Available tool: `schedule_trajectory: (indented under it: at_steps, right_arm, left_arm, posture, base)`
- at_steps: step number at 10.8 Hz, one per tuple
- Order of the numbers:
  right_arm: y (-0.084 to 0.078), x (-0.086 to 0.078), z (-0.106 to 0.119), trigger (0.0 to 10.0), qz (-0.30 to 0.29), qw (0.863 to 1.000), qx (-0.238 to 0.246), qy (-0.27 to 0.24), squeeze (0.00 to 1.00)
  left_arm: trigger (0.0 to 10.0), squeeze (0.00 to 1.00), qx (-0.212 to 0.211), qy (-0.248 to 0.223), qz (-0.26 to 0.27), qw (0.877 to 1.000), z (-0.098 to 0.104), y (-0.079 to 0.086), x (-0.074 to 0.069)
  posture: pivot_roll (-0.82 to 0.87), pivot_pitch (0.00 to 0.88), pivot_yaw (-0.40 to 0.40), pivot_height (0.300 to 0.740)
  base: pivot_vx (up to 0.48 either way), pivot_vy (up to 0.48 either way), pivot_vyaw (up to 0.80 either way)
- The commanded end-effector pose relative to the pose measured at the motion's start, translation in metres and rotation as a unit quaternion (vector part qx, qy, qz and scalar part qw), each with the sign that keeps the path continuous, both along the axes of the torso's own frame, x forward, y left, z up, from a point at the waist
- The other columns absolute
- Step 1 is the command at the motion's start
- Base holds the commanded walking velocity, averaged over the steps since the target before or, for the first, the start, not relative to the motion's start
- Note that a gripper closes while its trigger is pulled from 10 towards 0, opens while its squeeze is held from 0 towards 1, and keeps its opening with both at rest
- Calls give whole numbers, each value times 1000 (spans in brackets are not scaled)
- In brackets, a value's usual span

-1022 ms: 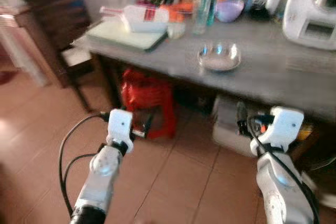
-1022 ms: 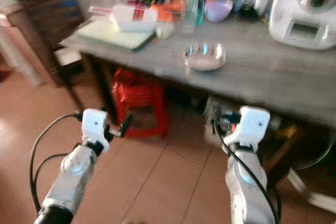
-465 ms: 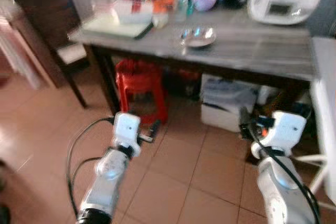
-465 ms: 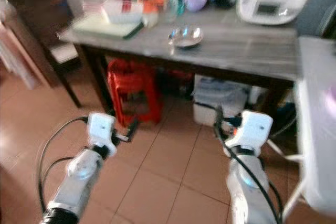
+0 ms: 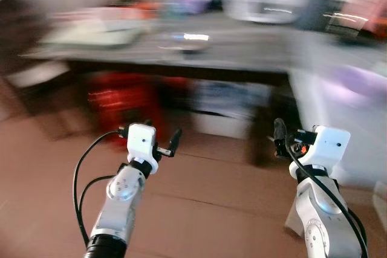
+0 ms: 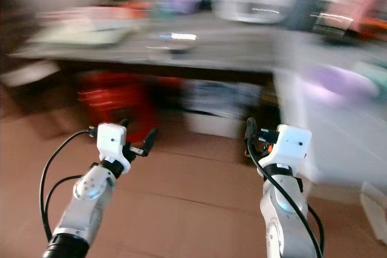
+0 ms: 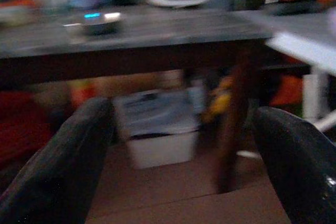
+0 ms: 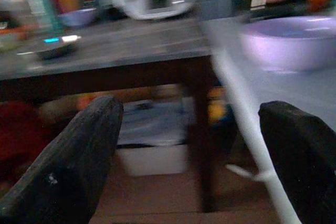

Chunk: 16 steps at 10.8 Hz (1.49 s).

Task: Setting the table

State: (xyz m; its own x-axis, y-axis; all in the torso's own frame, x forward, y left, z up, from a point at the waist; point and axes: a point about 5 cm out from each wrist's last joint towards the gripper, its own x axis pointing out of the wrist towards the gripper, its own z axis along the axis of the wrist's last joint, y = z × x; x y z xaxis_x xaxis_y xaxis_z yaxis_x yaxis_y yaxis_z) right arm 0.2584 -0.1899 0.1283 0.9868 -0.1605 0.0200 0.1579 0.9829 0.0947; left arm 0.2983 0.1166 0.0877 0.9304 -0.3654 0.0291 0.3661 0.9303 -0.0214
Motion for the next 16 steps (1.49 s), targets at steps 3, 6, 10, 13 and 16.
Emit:
schedule_trajectory:
  at_steps: [3,6,10,13,16]
  right_arm:
    - [1,2,6,10000,5,1000,-3,-7,0]
    - [2,3,6,10000,7,1000,-6,-6,0]
    - [1,3,8,10000,5,1000,-10,-8,0]
    - [2,3,8,10000,6,1000,-11,-8,0]
    - [2,3,8,10000,9,1000,-17,-8,0]
  left_arm:
    - [10000,0,-5,-4,-5,1000,4,-4,2]
    - [10000,0,-9,-1,-7,1000,3,-5,2]
    - [10000,0,-11,1,-7,1000,3,-6,3]
    - [10000,0,-8,1,-6,1000,3,-6,3]
    - [10000,0,-20,-2,-6,1000,3,-7,4]
  posture:
    - [-55,53,33,740]
    - [-57,53,30,740]
    - [-59,55,30,740]
    - [-58,54,32,740]
    - [-57,54,32,740]
  base:
    - [0,-288,-546]
    - [0,-310,-283]
    - [0,-309,0]
    - [0,-299,0]
    - [0,-97,0]
